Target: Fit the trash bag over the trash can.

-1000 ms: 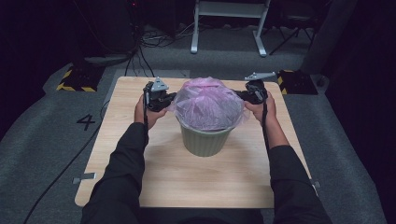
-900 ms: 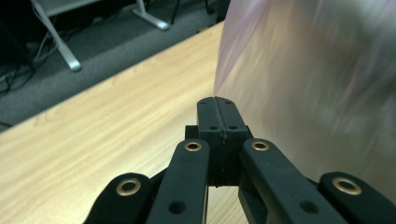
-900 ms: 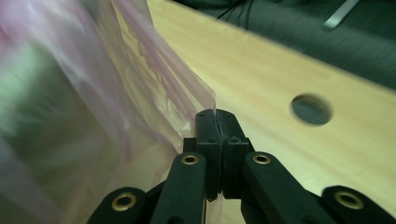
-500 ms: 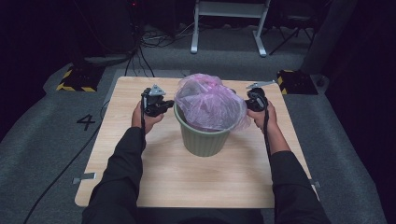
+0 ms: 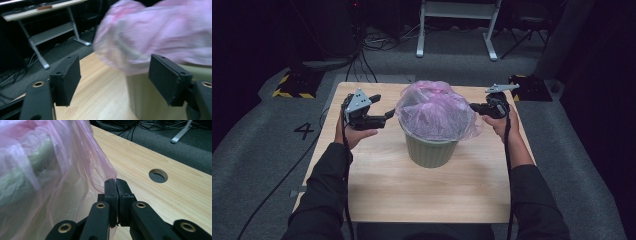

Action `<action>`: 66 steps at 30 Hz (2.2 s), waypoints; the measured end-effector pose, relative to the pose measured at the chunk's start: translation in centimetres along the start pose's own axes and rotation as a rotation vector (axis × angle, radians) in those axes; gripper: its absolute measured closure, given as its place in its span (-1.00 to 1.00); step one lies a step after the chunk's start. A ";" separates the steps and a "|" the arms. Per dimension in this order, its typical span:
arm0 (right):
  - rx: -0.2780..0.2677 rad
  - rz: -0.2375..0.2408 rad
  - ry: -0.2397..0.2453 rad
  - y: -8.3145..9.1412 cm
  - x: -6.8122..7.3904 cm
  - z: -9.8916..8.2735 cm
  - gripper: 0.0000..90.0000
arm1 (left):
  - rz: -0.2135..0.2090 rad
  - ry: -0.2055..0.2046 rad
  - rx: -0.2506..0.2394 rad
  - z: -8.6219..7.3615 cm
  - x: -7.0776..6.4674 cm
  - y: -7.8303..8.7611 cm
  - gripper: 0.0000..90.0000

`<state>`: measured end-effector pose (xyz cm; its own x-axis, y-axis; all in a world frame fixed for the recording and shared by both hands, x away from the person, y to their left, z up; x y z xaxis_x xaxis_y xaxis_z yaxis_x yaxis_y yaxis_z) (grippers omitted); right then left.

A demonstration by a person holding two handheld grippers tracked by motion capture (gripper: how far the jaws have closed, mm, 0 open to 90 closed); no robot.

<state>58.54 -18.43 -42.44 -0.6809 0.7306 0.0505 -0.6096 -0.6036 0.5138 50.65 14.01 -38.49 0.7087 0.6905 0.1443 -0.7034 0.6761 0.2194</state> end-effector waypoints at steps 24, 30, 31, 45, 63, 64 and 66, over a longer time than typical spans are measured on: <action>-0.021 0.050 0.114 2.6 2.9 1.5 0.90 | -0.130 -0.302 0.026 1.0 -9.2 0.7 -0.32; -0.017 0.050 0.119 2.7 3.0 1.4 0.89 | -0.175 -0.317 0.004 1.2 -9.2 1.3 0.51; -0.018 0.049 0.119 2.7 3.0 1.4 0.89 | -0.175 -0.317 0.003 1.2 -9.1 1.4 0.57; -0.020 0.039 0.100 2.9 2.8 1.1 0.91 | -0.213 -0.400 0.046 -1.1 -10.1 3.5 1.00; 0.022 0.004 0.014 -0.2 1.3 -0.9 1.00 | -0.282 -0.341 0.348 -12.0 -9.6 0.8 1.00; 0.027 0.003 0.009 -0.4 1.2 -1.0 1.00 | -0.284 -0.328 0.363 -12.5 -9.5 0.5 1.00; 0.033 0.010 -0.002 -0.9 1.1 -1.2 1.00 | -0.255 -0.312 0.373 -13.1 -8.9 -0.1 1.00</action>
<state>57.84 -17.52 -43.89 -0.6862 0.7252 0.0575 -0.5889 -0.6001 0.5414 43.72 11.17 -52.40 0.8766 0.3695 0.3084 -0.4806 0.6361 0.6037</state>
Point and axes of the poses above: each handheld gripper's, and its own axes: y roughly backward along the jaws, z roughly out of its top, x roughly to its left, the point moved 9 cm from there along -y, roughly forward along the jaws, and after that the axes turned 5 degrees about -x, right-handed, at the moved point
